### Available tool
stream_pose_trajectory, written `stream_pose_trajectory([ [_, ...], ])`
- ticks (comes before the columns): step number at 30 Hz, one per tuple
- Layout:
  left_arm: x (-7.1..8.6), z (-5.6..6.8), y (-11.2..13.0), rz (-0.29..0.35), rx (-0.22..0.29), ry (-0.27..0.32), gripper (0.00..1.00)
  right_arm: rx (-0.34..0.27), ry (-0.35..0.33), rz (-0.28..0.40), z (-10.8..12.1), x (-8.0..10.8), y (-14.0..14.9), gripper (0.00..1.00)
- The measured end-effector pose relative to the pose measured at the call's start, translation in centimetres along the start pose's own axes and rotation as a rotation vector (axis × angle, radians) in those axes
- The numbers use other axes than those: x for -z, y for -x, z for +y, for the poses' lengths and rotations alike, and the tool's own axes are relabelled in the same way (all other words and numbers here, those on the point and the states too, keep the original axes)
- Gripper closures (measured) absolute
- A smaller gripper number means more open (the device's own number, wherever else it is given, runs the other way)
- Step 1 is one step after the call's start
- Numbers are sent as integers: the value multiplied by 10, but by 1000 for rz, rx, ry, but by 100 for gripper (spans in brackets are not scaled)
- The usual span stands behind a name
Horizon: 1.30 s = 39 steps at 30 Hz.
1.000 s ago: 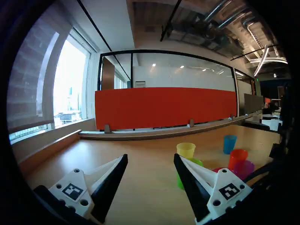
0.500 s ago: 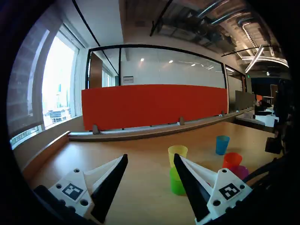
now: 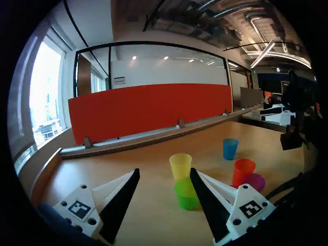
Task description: Pour water
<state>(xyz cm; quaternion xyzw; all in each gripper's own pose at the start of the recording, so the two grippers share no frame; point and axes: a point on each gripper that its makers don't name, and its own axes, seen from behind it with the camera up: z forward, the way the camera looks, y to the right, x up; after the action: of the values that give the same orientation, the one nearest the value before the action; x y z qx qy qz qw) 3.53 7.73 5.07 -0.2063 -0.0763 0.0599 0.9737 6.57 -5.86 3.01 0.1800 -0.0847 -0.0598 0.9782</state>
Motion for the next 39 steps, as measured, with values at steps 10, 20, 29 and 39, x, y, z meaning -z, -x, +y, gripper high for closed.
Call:
stream_pose_trajectory([
  [10, -16, 18, 10, -83, -24, 136, 9, 53, -97, -94, -9, -16, 8, 0],
  [20, -35, 37, 33, -179, -46, 225, 9, 77, -131, -111, -13, -26, 4, 0],
  [29, -43, 58, 48, -253, -94, 303, 9, 105, -140, -144, -9, -34, 7, 0],
  [39, -53, 66, 62, -302, -134, 329, 9, 126, -151, -155, -8, -43, 4, 0],
])
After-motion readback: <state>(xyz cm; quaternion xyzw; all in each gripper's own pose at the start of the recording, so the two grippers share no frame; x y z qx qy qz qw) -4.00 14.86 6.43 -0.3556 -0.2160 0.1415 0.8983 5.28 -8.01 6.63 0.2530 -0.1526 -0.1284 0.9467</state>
